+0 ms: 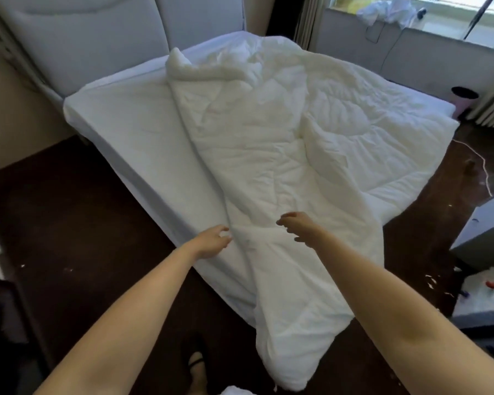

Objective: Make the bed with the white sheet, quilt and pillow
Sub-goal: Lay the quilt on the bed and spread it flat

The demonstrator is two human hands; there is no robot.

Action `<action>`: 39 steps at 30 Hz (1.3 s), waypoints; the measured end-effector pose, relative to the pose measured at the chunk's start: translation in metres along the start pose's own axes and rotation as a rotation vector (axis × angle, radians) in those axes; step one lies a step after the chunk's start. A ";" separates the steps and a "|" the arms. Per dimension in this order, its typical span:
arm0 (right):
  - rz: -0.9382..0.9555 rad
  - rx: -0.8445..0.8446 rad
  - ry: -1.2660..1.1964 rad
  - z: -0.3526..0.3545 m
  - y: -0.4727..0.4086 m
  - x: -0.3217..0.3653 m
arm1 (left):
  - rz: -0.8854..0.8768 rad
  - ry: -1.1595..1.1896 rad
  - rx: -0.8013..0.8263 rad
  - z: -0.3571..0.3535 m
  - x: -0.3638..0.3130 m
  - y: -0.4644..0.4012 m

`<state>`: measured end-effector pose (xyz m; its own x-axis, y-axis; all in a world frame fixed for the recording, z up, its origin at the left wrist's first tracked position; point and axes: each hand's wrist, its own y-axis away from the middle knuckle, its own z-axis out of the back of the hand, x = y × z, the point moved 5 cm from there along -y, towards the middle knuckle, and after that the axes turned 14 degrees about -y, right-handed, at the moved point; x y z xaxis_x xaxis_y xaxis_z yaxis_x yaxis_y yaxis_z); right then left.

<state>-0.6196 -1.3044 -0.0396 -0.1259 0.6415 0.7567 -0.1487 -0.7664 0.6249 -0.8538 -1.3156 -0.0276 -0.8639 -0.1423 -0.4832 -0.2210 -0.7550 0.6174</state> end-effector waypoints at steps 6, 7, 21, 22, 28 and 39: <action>0.080 0.112 -0.055 -0.141 -0.051 0.119 | 0.029 0.230 -0.174 0.169 0.085 -0.030; 0.099 0.120 -0.040 -0.167 -0.060 0.144 | 0.037 0.253 -0.188 0.204 0.103 -0.035; 0.273 0.085 -0.051 -0.344 -0.272 0.377 | 0.033 0.217 -0.305 0.502 0.203 -0.242; 0.276 0.069 -0.056 -0.353 -0.294 0.394 | 0.032 0.198 -0.294 0.522 0.205 -0.262; 0.301 0.029 0.005 -0.413 -0.405 0.517 | 0.015 0.111 -0.242 0.657 0.211 -0.366; 0.251 -0.281 -0.024 -0.459 -0.601 0.659 | -0.046 -0.141 -0.156 0.865 0.213 -0.644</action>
<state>-1.0638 -0.4061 -0.0047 -0.1703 0.4316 0.8859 -0.3798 -0.8583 0.3451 -1.2875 -0.3057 0.0087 -0.9119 -0.0229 -0.4099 -0.1980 -0.8502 0.4879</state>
